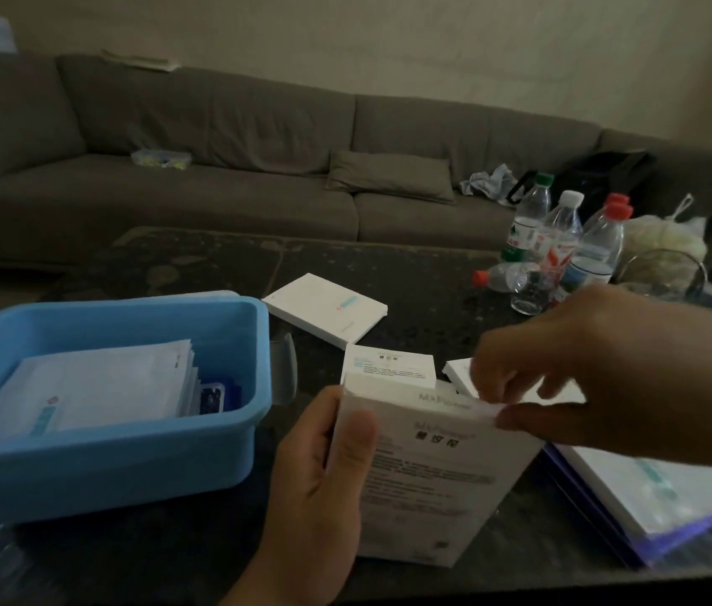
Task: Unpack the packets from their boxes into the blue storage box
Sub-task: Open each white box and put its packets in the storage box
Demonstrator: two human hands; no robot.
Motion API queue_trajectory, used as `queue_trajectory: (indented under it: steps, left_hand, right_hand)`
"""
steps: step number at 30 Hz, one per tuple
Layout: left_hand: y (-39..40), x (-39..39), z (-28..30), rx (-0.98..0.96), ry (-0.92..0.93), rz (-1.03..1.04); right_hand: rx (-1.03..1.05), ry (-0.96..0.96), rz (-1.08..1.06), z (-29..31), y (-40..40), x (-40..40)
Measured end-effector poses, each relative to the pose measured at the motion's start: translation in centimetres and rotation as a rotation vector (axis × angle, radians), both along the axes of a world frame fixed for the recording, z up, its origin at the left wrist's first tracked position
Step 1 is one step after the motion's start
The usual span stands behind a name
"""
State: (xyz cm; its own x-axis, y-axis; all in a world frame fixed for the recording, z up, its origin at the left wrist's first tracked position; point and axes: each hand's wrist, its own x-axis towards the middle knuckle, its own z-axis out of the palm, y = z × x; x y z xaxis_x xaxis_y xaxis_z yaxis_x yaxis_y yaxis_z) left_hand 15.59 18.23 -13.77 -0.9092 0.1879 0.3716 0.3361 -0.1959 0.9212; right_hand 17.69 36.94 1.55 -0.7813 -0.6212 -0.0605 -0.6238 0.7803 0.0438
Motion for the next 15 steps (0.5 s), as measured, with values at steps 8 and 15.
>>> queue_trajectory:
  steps: [8, 15]
  left_hand:
    - [-0.1, -0.1, -0.3, 0.040, 0.001, 0.064]
    - [-0.6, 0.0, 0.9, 0.057, 0.071, 0.109]
  right_hand:
    - [-0.038, -0.013, -0.132, 0.3, -3.0, 0.5]
    - [-0.596, 0.103, -0.025, -3.2, -0.7, 2.0]
